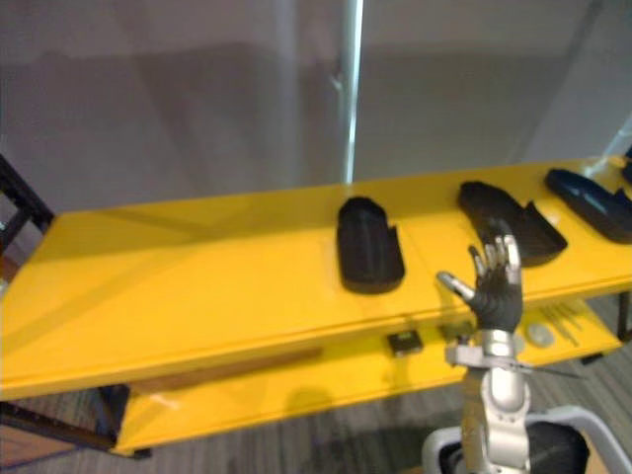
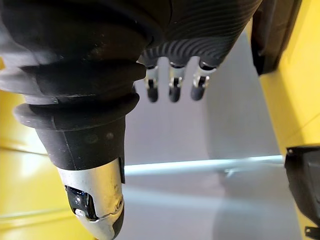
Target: Walk over and take plastic housings, then place them on the shelf
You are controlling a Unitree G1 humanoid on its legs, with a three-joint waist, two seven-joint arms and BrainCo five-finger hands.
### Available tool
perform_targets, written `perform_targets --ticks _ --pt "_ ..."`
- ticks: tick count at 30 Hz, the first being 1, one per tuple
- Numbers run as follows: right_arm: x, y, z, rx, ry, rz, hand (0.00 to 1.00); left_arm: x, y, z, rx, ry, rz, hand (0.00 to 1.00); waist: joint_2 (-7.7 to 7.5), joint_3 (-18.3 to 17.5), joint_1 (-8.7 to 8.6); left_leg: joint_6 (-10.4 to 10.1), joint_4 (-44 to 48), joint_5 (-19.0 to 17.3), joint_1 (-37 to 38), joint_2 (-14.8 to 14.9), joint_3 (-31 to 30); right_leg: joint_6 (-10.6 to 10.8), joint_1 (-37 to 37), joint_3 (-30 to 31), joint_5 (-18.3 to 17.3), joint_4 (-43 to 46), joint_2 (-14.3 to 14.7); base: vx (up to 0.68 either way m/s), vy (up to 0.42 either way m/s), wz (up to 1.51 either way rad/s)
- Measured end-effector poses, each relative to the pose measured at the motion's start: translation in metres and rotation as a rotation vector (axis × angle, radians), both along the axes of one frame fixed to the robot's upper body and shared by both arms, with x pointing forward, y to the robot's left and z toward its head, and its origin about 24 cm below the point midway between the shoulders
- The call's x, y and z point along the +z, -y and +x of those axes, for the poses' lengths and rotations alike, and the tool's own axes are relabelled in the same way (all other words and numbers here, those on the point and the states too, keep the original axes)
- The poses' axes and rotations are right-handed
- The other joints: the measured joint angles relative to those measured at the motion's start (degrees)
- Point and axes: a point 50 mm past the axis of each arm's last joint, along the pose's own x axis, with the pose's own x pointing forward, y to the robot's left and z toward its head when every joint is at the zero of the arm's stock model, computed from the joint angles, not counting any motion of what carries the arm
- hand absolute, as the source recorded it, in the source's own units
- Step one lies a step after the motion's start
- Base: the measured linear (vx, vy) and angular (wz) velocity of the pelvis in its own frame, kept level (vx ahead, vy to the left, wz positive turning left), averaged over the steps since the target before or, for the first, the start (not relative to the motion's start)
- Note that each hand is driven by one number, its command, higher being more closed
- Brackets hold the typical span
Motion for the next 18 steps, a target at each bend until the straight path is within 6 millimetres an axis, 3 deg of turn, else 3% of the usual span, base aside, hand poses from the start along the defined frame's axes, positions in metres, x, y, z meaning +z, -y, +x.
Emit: perform_targets --ticks 4,8,9,12,18 --pt "-0.005 -0.002 -0.003 0.011 -0.015 0.028 0.00 0.000 0.001 0.002 -0.071 -0.021 0.046 0.00 0.34 1.6 -0.02 0.0 0.0 0.0 0.4 0.0 0.1 0.0 -0.3 0.1 0.0 0.6 -0.1 0.00 0.000 -0.02" --pt "-0.014 -0.024 -0.006 0.130 -0.023 0.054 0.00 0.001 -0.001 0.010 -0.078 -0.013 0.057 0.00 0.27 3.8 -0.11 0.4 3.0 -1.0 -1.8 0.3 0.1 0.0 -2.1 0.1 -0.8 2.3 -0.4 0.00 0.000 -0.02" --pt "-0.015 -0.036 -0.005 0.199 -0.020 0.049 1.00 0.001 -0.002 0.013 -0.089 -0.012 0.059 0.00 0.14 4.8 -0.14 0.3 3.5 -1.2 -1.9 0.4 0.1 -0.1 -2.2 0.1 -1.1 2.8 -0.4 0.00 0.000 0.00" --pt "-0.015 -0.064 -0.006 0.355 -0.004 0.045 1.00 0.001 -0.004 0.015 -0.110 -0.020 0.069 0.00 -0.38 5.0 0.06 0.3 4.2 -1.7 -2.7 0.6 0.0 -0.1 -2.9 0.0 -1.5 3.4 -0.4 0.01 -0.004 0.01" --pt "-0.010 -0.088 -0.013 0.485 0.017 0.063 1.00 0.000 -0.003 0.013 -0.130 -0.034 0.086 0.00 -0.50 5.0 0.43 0.1 5.3 -3.1 -2.5 0.8 0.5 0.2 -2.2 0.2 -1.7 3.3 -0.4 0.06 0.003 -0.01"
